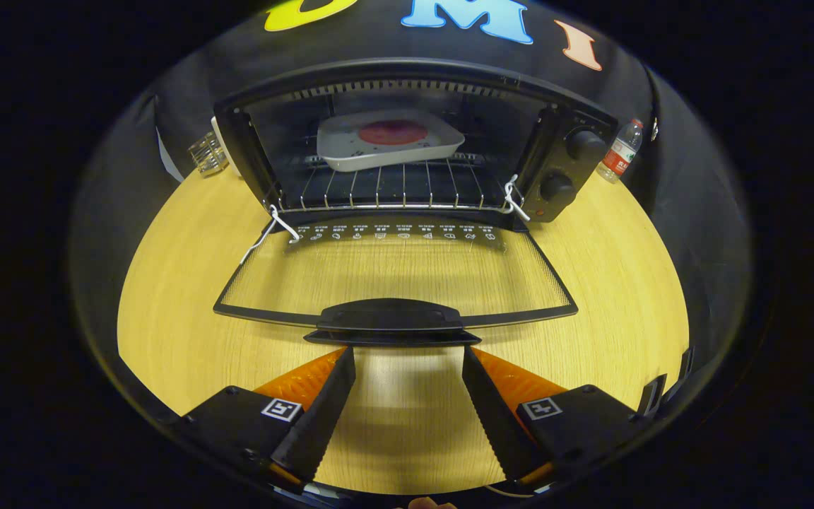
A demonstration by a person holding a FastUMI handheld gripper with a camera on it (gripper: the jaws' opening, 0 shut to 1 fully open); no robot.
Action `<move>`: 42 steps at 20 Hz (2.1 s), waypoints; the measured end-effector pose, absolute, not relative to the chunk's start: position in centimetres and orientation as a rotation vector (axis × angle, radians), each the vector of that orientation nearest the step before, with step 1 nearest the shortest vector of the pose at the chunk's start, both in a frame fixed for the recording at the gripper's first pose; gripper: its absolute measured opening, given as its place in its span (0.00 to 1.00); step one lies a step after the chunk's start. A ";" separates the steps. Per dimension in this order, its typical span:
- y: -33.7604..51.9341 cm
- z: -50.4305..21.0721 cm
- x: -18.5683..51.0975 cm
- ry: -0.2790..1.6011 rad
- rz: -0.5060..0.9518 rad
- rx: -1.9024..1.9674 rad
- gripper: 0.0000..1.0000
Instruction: Open the toaster oven, put the food inside, and close the toaster oven door.
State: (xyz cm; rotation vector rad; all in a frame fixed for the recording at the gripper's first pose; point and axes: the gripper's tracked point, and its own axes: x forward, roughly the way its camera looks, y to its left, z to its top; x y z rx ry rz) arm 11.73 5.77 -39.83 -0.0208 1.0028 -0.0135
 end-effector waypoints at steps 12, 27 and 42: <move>6.3 -32.7 14.2 0.711 -0.059 0.053 0.97; -1.6 -13.2 10.2 0.200 -0.026 -0.075 0.97; -9.2 -4.7 7.3 0.007 0.058 -0.052 0.98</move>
